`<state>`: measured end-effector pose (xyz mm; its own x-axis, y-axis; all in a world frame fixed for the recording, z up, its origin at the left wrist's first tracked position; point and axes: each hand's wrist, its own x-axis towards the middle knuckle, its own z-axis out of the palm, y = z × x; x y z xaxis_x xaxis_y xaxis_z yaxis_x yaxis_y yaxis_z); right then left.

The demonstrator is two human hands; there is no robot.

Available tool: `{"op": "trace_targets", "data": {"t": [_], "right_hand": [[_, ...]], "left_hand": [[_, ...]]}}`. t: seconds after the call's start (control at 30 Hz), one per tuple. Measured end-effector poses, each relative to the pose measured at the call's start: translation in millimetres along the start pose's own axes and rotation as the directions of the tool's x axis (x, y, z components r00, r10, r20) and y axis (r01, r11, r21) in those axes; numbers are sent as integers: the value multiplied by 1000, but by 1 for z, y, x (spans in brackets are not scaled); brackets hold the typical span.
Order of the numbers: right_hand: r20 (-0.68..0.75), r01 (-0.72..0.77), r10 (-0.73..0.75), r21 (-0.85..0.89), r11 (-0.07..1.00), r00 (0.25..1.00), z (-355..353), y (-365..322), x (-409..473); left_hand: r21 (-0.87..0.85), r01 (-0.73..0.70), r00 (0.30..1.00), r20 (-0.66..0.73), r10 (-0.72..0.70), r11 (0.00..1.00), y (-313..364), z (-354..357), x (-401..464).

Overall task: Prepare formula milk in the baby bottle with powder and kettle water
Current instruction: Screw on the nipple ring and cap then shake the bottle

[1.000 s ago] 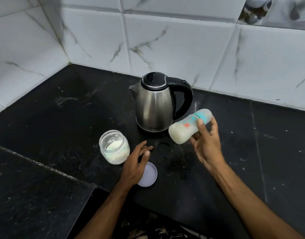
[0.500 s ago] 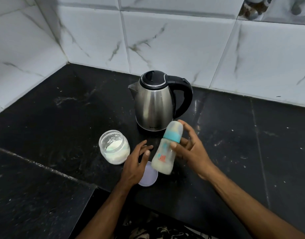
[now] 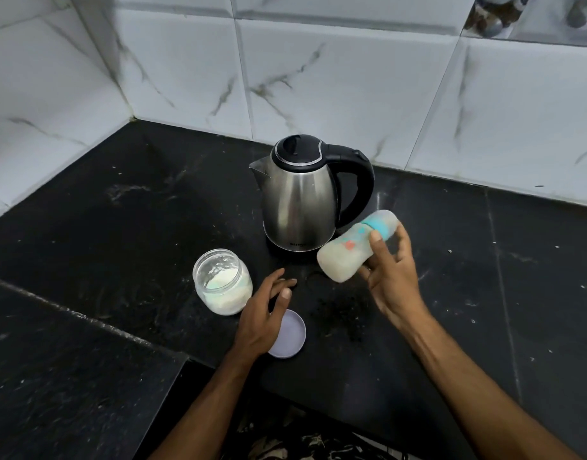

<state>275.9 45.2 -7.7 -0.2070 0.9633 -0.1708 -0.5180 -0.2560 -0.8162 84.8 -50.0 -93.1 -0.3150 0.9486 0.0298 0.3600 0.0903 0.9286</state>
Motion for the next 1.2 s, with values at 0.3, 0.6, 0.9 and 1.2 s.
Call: {"op": "trace_targets", "data": {"t": [0.3,0.6,0.9,1.2], "right_hand": [[70,27,-21,-86,996,997,-4,-3,-1],[180,33,4,-201,979,984,-5,-8,4],[369,32,166,-474,880,914,-8,9,-18],[331,-35,186,-413,910,925,-9,8,-10]], "left_hand": [[0,-4,1000,6,4,1000,1,0,0],[15,-8,1000,6,8,1000,1,0,0],[8,-9,1000,-2,9,1000,1,0,0],[15,2,1000,-3,-2,1000,2,1,0]]}}
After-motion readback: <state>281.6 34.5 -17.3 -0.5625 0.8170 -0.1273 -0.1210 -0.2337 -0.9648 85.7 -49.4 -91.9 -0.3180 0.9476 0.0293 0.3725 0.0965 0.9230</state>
